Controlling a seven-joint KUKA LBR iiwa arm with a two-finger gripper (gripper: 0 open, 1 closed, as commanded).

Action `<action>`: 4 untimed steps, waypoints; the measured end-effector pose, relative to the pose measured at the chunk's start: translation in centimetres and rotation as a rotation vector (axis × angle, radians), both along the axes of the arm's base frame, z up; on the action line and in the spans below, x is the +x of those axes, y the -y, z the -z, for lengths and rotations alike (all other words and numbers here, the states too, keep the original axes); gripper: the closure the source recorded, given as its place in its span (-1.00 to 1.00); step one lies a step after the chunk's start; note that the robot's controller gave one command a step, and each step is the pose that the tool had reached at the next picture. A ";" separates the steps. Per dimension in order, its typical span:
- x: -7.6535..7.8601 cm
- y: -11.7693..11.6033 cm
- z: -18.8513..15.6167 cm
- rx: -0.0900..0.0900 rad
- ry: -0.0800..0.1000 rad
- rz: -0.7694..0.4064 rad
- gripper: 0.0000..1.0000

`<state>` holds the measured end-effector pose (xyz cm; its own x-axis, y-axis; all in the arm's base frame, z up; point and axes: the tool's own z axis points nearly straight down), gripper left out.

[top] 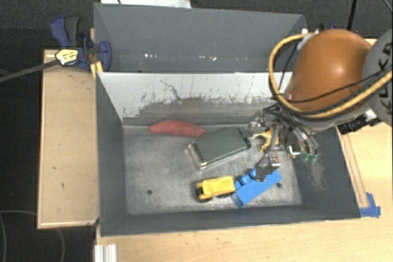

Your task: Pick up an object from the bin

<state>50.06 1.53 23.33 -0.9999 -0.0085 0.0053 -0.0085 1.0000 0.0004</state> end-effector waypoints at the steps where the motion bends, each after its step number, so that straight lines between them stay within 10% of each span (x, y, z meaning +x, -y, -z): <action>1: 0.2 0.0 -0.4 0.000 0.008 0.000 -1.00; 2: 1.2 0.5 4.0 0.001 0.017 0.012 -1.00; 3: 2.6 0.7 14.8 0.001 0.006 -0.309 1.00; 4: 2.7 0.8 14.7 0.001 0.009 -0.307 -1.00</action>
Offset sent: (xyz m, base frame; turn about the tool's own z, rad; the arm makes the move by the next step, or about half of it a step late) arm 0.0295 -0.0190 -0.1633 0.0448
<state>52.72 0.77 8.61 -0.9506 -0.3105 -0.0034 -0.3105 0.9506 0.0001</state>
